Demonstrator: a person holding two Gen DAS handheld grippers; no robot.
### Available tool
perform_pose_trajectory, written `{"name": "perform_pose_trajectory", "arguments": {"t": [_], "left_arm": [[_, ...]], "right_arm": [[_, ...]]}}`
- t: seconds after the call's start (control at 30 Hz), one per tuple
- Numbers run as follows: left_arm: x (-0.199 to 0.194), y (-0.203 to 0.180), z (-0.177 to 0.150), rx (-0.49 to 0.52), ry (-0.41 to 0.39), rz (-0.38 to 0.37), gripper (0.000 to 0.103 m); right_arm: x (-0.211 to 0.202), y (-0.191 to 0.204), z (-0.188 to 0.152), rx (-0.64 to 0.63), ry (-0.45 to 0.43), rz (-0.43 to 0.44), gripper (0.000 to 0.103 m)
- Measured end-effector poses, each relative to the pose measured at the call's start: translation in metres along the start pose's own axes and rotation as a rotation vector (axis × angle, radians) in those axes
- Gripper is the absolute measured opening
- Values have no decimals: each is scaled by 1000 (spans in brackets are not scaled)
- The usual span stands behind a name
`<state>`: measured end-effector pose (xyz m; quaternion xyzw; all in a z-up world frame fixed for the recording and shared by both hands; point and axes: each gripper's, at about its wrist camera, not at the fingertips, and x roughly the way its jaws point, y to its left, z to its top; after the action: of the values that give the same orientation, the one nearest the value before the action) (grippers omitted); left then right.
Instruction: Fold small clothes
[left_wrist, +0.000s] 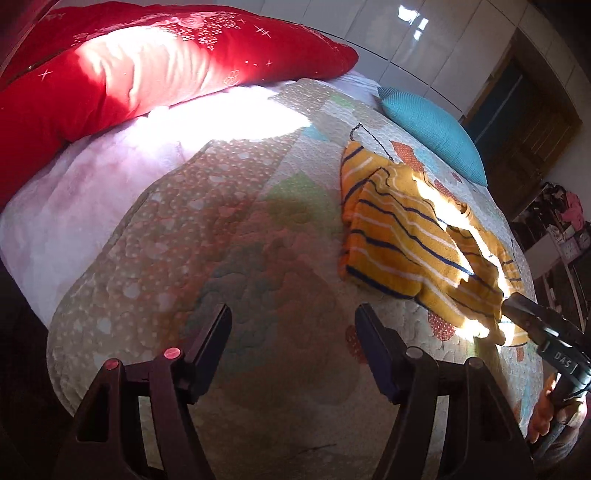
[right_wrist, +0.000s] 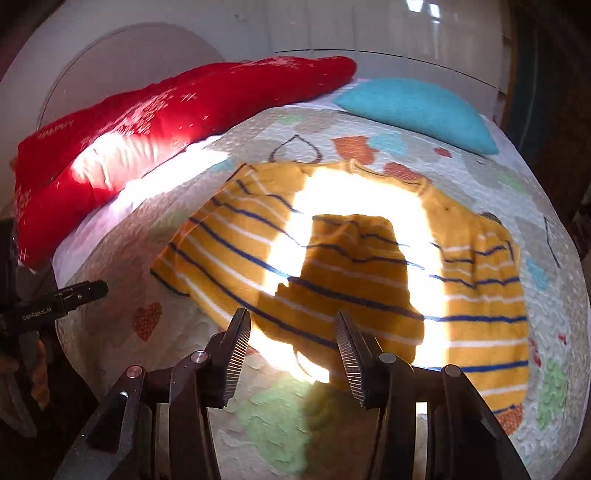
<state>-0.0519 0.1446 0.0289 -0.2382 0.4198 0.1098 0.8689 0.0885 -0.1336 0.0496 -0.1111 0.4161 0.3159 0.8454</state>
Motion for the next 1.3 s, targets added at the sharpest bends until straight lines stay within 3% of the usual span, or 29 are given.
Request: {"name": "perform_pose_trajectory", "arguments": {"t": [0.17,0.3,0.43,0.57,0.6,0.73,0.83,1.0,1.13,1.23,1.3], "left_arm": [[-19,39,-6,-66,-30,-3,69],[-28,68,-9,-120,-46,-6,70],[-35,87,-12,-160,-64,-17,70],[-36,96,-13,-191,-66,-31,70],[-37,95,-14,-194,-63,-34,70],[-43,85,-16,-180,-65,-33,70],[-48,68,-14,-148,-69,-43,70],[-49,25,-11,-66,-56,-71,70],[-40,-14,-14,9,-21,-95,70],[-28,-44,-18,60,21,-116,70],[-19,-65,-23,103,46,-128,70]], "right_arm": [[64,103,10,-289,35,-58,52],[113,152,7,-494,32,-280,52],[135,158,27,-447,36,-337,43],[142,144,46,-329,69,-304,21],[140,139,49,-298,68,-288,20],[119,115,61,-139,50,-159,14],[87,87,72,13,-10,-67,13],[13,-29,71,371,-160,-1,13],[-35,-134,19,618,-226,-61,13],[-48,-186,-35,736,-202,-135,13],[-45,-211,-67,805,-172,-131,13]]}}
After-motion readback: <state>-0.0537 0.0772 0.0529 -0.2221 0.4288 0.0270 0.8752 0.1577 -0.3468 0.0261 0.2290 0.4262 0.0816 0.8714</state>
